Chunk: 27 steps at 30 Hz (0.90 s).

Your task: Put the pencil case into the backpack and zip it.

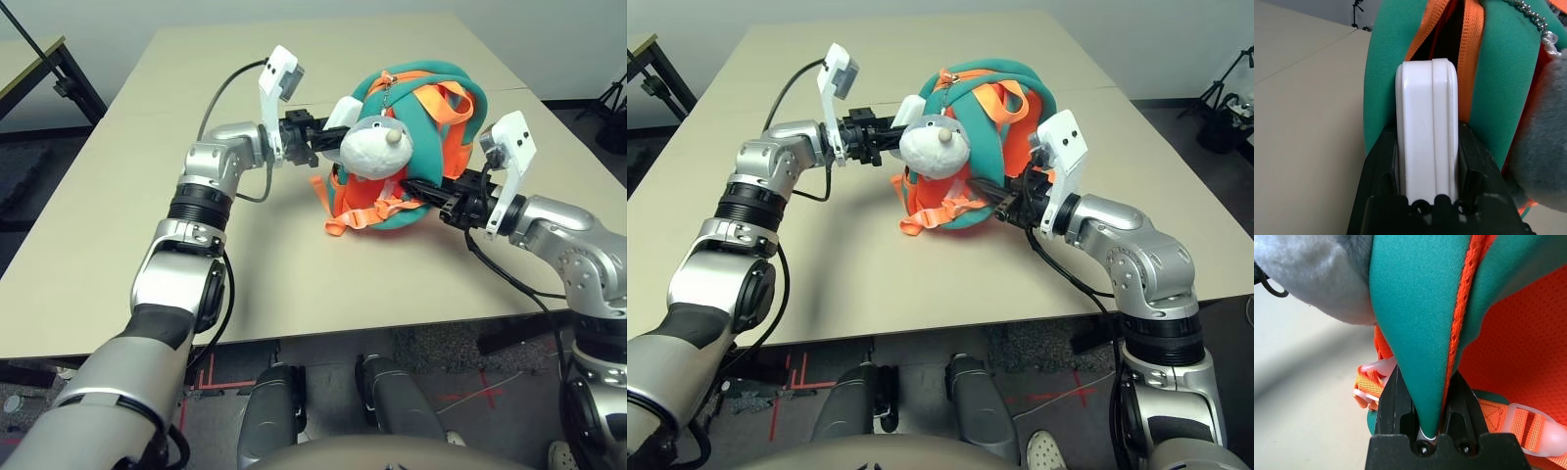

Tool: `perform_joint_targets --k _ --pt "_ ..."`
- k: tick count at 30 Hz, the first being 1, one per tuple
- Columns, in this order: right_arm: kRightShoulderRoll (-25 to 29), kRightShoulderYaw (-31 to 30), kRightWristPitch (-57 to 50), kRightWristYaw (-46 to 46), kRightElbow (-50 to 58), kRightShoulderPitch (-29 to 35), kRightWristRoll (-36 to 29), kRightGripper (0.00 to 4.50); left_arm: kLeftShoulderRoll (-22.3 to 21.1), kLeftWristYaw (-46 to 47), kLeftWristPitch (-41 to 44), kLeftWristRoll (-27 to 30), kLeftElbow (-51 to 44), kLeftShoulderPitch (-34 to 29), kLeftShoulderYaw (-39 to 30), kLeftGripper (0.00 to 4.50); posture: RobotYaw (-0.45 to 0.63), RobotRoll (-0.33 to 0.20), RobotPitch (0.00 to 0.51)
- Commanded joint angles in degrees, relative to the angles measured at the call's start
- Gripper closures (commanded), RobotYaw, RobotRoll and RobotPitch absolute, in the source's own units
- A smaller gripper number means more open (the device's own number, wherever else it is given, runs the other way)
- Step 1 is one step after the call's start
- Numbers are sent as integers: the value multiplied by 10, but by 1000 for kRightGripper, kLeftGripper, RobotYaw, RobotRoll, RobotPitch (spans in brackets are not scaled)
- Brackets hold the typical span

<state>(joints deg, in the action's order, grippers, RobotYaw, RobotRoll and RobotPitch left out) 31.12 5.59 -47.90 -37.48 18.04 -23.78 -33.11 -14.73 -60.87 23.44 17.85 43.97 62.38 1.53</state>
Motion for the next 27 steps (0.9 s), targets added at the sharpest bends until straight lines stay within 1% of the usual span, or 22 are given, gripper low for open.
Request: perform_joint_targets --k 1,3,9,11,12,16,17,22,24,27 --pt "-5 -17 -13 -16 30 -7 -30 4106 15 10 -18 -24 27 7 12 3113 -225 0 149" --pt "-4 -17 -16 -17 30 -7 -29 4106 22 14 -29 -30 33 5 15 3114 -228 0 152" --pt "-2 -20 -21 -18 31 -8 -27 4106 35 39 -57 -61 18 -2 33 975 -243 0 151" --pt "0 -19 -22 -19 32 -9 -27 4106 24 31 -43 -59 -13 -7 35 194 -239 0 150" --pt "2 -19 -22 -21 30 -9 -27 4106 8 22 -26 -55 -40 -13 33 0 -231 0 149" --pt "7 -21 -16 -28 19 -11 -23 4106 -55 0 47 -30 -143 -39 16 0 -206 0 142" --pt "8 -22 -12 -31 13 -13 -21 4106 -77 -7 78 -13 -178 -47 4 0 -197 0 139" --pt "9 -30 6 -43 -17 -25 -11 4107 -154 -24 197 69 -317 -77 -47 0 -162 0 129" --pt "8 -34 14 -48 -27 -29 -7 4107 -175 -18 224 89 -346 -83 -61 0 -151 0 127" --pt "5 -40 26 -55 -45 -37 0 4107 -193 8 241 103 -361 -86 -86 0 -133 0 122"
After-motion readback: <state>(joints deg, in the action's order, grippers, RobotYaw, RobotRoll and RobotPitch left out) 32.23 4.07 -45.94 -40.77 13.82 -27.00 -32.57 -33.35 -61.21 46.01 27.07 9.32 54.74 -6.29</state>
